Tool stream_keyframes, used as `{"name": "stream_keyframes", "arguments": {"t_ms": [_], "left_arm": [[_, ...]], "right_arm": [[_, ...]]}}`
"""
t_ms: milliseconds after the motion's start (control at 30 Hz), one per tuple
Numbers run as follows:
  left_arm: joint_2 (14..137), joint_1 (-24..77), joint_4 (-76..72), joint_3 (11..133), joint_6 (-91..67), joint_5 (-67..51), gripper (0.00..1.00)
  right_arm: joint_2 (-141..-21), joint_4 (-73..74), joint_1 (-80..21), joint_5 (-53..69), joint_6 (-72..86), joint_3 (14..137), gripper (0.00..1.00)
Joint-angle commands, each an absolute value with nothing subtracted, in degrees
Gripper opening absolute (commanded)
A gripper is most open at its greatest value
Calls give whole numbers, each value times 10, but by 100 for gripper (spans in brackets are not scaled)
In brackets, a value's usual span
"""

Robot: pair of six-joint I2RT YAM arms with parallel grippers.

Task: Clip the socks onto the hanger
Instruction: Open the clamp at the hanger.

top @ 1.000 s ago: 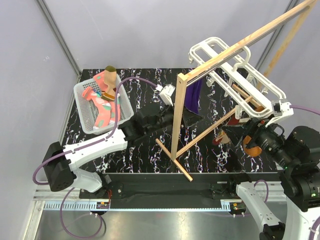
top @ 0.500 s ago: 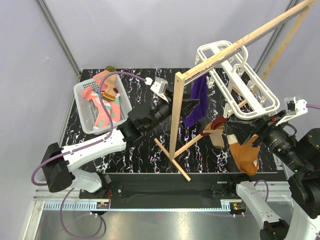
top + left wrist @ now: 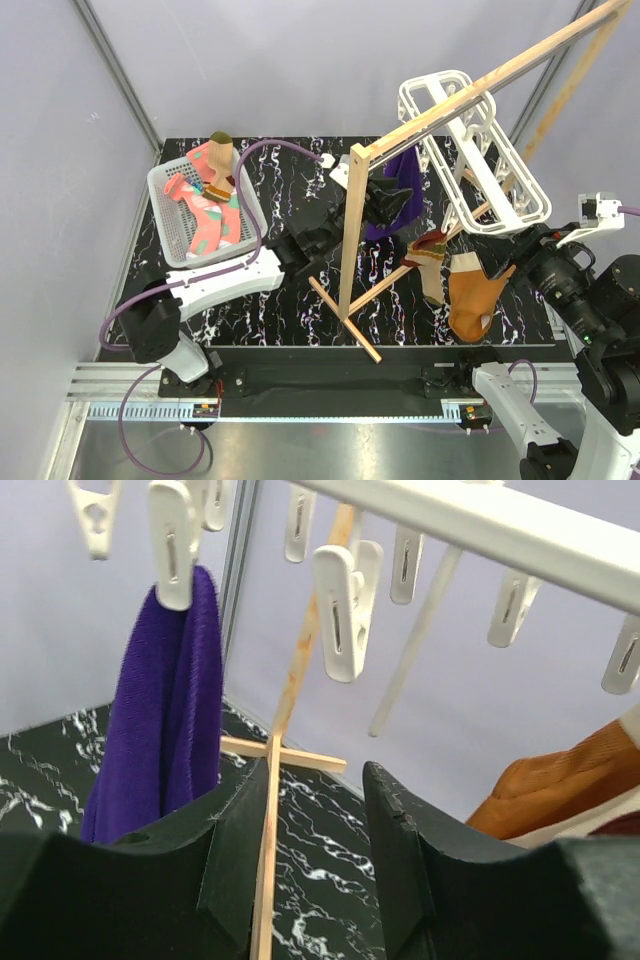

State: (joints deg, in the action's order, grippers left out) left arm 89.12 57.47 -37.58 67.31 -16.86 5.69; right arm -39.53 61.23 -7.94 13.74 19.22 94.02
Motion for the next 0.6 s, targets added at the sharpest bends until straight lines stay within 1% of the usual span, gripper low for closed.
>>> {"name": "stream_keyframes", "arguments": {"t_ms": [0, 200, 567], "left_arm": [[898, 569, -471, 708, -113, 36, 47], [925, 551, -475, 742, -115, -45, 47], [957, 542, -463, 781, -91, -47, 49]], "right_arm": [[-395, 604, -83, 84, 184, 934, 61], [-387, 610, -83, 46, 178, 932, 59], [-390, 607, -83, 69, 186, 946, 56]]}}
